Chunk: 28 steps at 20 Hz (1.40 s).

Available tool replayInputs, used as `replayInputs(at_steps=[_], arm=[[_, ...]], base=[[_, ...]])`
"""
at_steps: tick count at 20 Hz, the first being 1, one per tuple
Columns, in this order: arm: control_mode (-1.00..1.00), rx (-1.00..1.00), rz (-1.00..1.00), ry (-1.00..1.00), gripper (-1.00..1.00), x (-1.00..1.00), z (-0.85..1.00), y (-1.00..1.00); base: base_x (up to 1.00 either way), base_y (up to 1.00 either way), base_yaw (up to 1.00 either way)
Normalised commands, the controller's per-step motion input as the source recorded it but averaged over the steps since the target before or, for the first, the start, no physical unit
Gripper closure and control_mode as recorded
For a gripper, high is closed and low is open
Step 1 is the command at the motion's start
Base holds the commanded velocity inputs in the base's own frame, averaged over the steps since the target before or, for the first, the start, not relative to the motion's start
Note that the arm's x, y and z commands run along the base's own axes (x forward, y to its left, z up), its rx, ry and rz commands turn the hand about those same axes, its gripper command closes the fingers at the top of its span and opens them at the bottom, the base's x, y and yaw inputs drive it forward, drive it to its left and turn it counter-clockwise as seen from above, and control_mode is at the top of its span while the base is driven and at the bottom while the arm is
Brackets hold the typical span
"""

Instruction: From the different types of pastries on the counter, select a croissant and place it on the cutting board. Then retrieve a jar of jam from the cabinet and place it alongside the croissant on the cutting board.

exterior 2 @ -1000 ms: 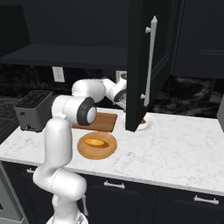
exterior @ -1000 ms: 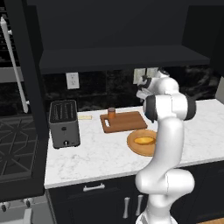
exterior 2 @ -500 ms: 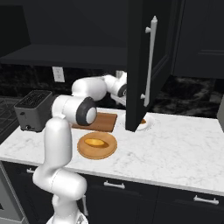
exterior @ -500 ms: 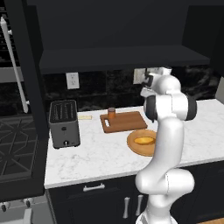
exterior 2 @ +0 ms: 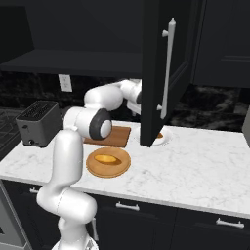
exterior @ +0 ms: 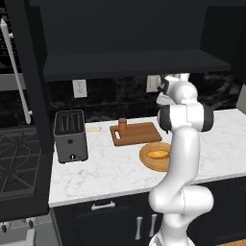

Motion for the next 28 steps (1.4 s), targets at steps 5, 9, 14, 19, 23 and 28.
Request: replayInputs(at_steps=[5, 9, 14, 19, 23, 28], arm=[[-1.0, -0.05, 0.0, -0.07, -1.0, 0.0, -0.18, -0.15], [-1.0, -0.1, 0.0, -0.03, -1.0, -0.04, -0.1, -0.38], [-1.0, -0.05, -0.01, 0.02, -1.0, -0.14, -0.03, -0.23], [-1.0, 0.0, -0.13, 0.11, -1.0, -0.18, -0.01, 0.0], [-1.0, 0.0, -0.17, 0.08, -1.0, -0.11, -0.08, 0.0], [-1.0, 0.0, -0.26, 0.0, -1.0, 0.0, -0.18, 0.02]], base=[[0.0, 0.0, 0.0], [0.0, 0.0, 0.0], [0.0, 0.0, 0.0], [0.0, 0.0, 0.0], [0.0, 0.0, 0.0], [0.0, 0.0, 0.0]])
